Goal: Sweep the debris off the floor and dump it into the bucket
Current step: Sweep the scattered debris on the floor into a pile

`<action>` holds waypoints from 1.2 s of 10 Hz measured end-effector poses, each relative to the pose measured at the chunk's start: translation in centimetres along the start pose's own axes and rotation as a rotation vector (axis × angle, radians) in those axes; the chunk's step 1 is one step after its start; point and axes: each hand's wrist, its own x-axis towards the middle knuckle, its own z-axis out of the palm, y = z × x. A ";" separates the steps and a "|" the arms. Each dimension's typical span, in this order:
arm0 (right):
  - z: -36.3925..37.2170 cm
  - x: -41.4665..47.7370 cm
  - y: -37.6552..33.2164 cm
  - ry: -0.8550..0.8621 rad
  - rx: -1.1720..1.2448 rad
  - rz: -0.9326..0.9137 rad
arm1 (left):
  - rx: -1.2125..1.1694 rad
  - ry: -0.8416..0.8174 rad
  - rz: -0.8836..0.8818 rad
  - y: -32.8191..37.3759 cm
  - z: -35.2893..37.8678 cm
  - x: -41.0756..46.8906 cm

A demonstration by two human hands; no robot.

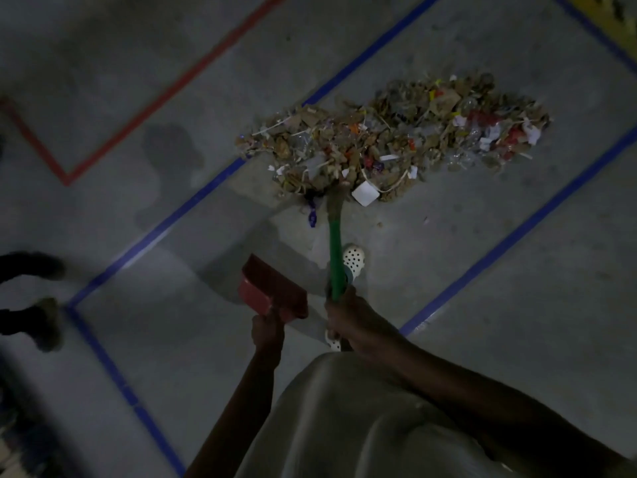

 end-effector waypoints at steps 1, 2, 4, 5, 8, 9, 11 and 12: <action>0.8 -3.5 -1.2 -0.130 0.126 -0.020 | 0.022 -0.023 0.000 2.3 -0.5 1.4; 2.0 -7.0 -4.1 -0.328 0.302 -0.037 | -0.049 -0.003 -0.118 5.5 -1.7 3.1; 5.0 -6.3 -10.1 -0.494 0.321 -0.040 | -0.018 0.025 -0.096 9.3 -4.2 5.4; 6.6 -3.9 -12.6 -0.482 0.267 -0.017 | -0.013 0.059 -0.076 10.4 -5.4 6.2; 8.2 7.7 -21.4 -0.271 0.349 0.004 | -0.203 0.125 -0.119 12.7 -8.6 8.2; 9.4 6.3 -21.5 -0.255 0.367 0.026 | -0.201 0.117 -0.093 13.0 -10.4 9.9; 14.6 -0.7 -20.0 -0.309 0.245 -0.030 | -0.109 0.038 -0.066 15.0 -15.2 15.8; 19.9 -2.4 -24.0 -0.388 0.250 -0.086 | -0.036 0.032 -0.033 16.6 -20.1 20.6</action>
